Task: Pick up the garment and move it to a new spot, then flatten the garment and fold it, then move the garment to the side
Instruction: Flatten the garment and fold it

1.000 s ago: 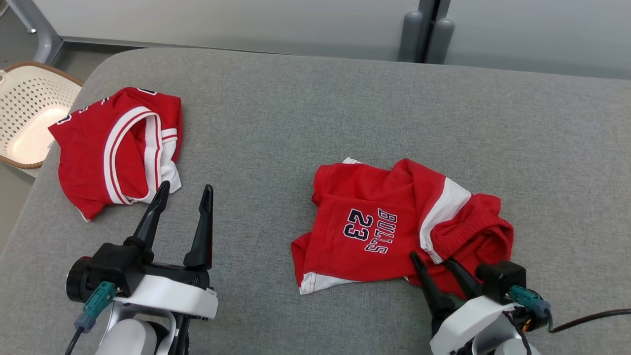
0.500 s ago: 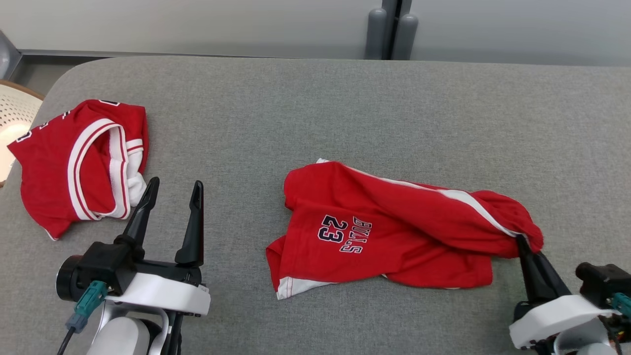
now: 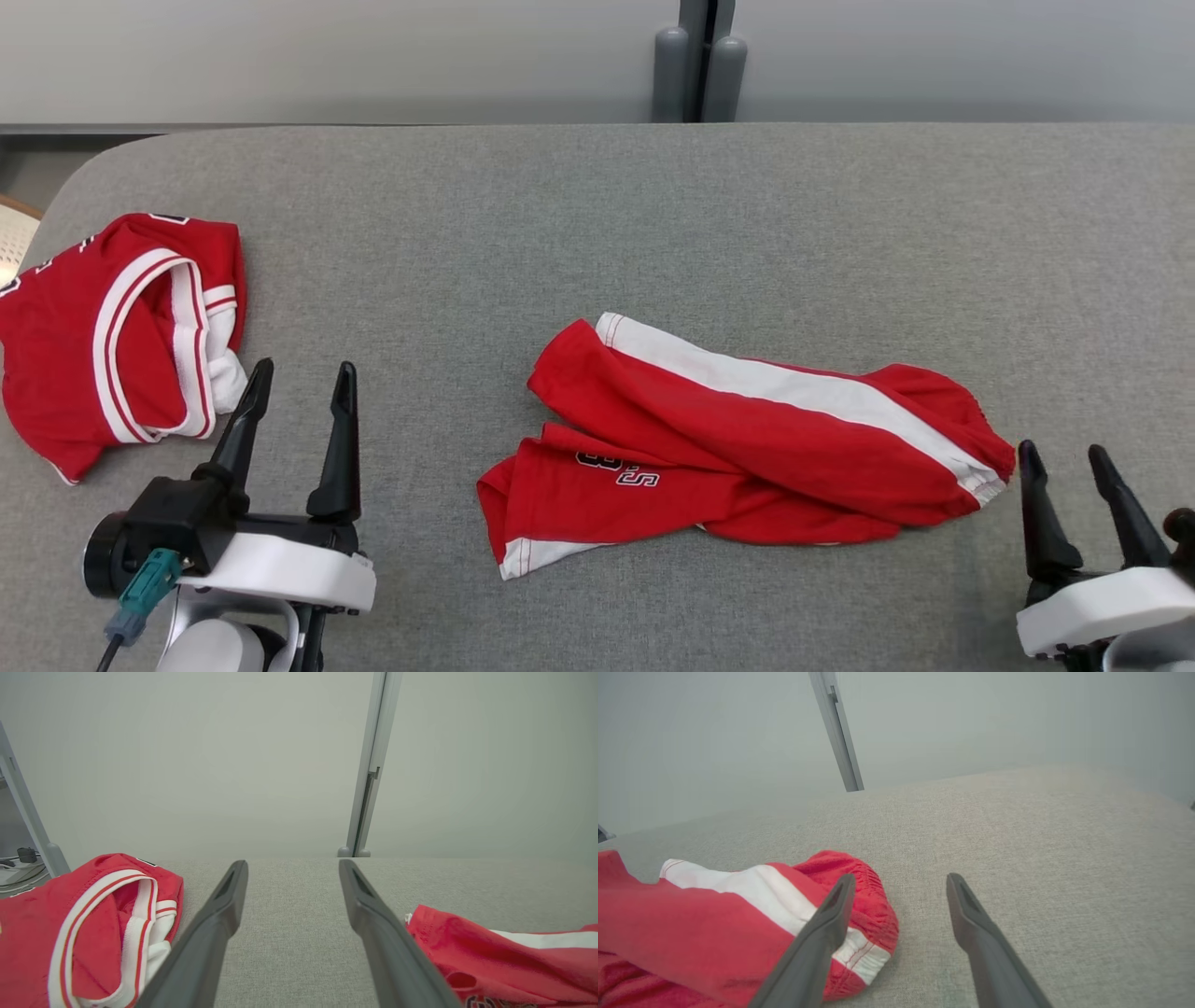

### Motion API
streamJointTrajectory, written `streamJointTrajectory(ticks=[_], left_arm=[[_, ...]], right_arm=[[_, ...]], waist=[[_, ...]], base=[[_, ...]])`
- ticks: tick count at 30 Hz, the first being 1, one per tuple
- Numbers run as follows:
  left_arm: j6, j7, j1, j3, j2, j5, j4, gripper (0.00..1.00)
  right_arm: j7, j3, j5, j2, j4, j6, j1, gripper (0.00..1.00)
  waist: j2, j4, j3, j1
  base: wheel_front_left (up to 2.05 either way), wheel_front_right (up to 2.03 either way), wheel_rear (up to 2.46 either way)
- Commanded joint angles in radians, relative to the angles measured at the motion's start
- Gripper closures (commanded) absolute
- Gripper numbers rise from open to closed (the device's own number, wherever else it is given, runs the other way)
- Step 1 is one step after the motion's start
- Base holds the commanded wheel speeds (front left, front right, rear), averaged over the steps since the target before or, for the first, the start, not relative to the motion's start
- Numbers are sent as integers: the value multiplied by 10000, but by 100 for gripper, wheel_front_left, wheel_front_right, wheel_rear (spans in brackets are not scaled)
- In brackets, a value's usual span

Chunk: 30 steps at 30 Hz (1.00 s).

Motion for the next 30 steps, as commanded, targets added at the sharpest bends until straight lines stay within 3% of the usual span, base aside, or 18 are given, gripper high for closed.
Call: streamJointTrajectory(ticks=[1, 8, 16, 30], left_arm=[[68, -41, 99, 96, 94, -77, 6, 0], [227, 31, 555, 213, 211, -167, -19, 0], [356, 226, 970, 100, 244, -218, -44, 0], [449, 431, 915, -60, 402, -87, -256, 0]], right_arm=[[-100, -117, -55, -102, -271, -3, 190, 0], [187, -240, -604, -212, -2100, -3, 417, 0], [1032, 146, -932, 131, -3500, -3, 1278, 0], [1248, 102, -1025, 404, -3878, -3, 1640, 0]], waist=[[0, -115, -133, 0], [0, -317, -571, 0], [0, -283, -1085, 0], [0, -279, -998, 0]], base=[[0, 0, 0], [0, 0, 0], [0, 0, 0], [0, 0, 0]])
